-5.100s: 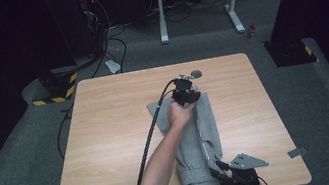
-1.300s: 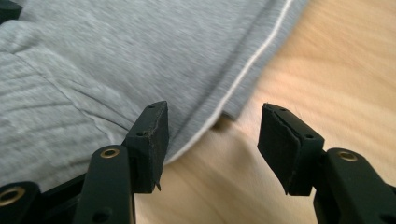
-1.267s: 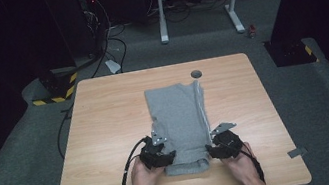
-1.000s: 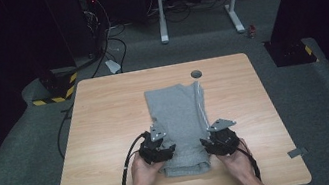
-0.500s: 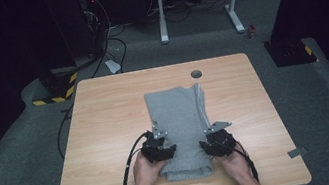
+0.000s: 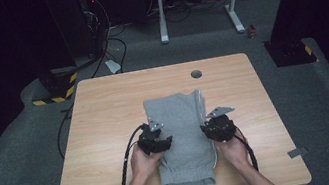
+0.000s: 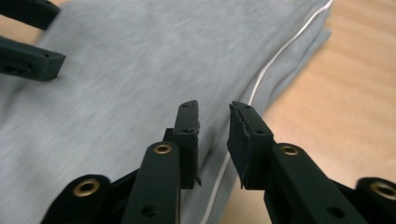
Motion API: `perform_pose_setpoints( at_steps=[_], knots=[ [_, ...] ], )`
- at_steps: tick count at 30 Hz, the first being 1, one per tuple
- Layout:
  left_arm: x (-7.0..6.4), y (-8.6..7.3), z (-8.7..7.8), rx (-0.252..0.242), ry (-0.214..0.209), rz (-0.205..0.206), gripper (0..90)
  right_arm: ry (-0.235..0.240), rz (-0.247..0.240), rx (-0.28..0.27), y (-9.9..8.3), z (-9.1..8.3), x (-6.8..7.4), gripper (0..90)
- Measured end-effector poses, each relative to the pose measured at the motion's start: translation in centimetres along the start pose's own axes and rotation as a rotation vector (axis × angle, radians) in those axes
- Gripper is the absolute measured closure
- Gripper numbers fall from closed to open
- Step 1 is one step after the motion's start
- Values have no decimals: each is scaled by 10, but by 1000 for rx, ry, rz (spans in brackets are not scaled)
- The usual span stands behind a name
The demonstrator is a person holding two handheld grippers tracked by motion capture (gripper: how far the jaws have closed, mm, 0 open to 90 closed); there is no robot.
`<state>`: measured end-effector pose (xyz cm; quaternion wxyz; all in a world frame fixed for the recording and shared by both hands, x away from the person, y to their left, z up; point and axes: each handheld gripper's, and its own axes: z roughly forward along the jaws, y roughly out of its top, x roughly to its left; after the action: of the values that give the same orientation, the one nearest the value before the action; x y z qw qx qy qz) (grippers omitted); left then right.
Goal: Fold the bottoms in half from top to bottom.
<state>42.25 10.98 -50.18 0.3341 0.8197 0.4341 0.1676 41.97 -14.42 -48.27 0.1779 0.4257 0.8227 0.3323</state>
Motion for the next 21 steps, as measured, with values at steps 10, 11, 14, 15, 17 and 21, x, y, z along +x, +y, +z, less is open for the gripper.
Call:
perform_pose_setpoints(
  at_steps=[10, 11, 14, 15, 17, 21],
  knots=[
    [13, 4, 16, 42, -2, -27, 410, -70, 25, 90, 8, 39, -18, 703],
    [15, 4, 15, 47, -8, -28, 408, -48, 57, 83, 6, 37, -24, 674],
    [14, 6, 10, 3, 5, 15, 414, -68, 27, 50, 12, 26, -22, 662],
    [14, 6, 10, 3, 5, 15, 416, -67, 24, 37, 15, 25, -20, 657],
    [14, 10, 13, -18, 8, 29, 416, -66, 20, 13, 18, 25, -19, 637],
    [16, 16, 27, 18, 2, 17, 413, -35, 23, 0, 37, 42, -16, 612]
  ],
)
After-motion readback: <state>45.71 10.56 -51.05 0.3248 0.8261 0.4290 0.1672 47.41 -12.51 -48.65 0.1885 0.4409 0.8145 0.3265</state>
